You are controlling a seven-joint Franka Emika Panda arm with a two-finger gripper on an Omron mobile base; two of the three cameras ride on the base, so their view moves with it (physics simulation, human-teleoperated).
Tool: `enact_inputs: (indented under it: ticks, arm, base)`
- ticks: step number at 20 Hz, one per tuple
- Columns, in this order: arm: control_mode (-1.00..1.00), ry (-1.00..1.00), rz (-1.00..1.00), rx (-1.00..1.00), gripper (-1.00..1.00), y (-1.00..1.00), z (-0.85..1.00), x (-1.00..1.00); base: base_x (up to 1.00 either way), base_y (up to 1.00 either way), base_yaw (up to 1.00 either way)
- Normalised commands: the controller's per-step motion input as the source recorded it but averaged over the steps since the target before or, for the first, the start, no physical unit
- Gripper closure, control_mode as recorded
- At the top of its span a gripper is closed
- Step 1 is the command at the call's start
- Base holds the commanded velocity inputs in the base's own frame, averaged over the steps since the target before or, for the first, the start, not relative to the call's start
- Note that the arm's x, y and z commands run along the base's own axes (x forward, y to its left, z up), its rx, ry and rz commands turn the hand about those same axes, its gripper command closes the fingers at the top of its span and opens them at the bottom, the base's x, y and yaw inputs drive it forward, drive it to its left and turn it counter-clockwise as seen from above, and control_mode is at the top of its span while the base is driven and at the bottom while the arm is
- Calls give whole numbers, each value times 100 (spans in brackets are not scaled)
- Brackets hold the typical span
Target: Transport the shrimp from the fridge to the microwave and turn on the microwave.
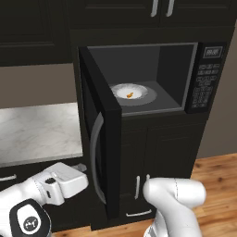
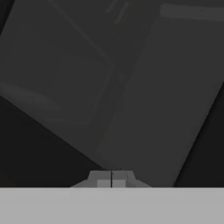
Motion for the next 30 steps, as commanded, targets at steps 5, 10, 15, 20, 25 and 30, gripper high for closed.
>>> enact_inputs:
  ticks: [5, 10, 15, 20, 25, 30]
  arm:
    - [-100, 0, -1, -1, 100, -24, 0, 7]
    - [-100, 0, -3, 0, 100, -28, 0, 10]
    - [-100, 0, -3, 0, 100, -31, 0, 15]
    - [-100, 0, -1, 0, 100, -37, 0, 25]
    - [-100, 0, 0, 0, 100, -38, 0, 29]
    - [-100, 0, 0, 0, 100, -41, 0, 32]
  base:
    - [0, 0, 0]
    - [0, 0, 0]
    - [0, 0, 0]
    - [0, 0, 0]
    - [0, 0, 0]
    - [0, 0, 0]
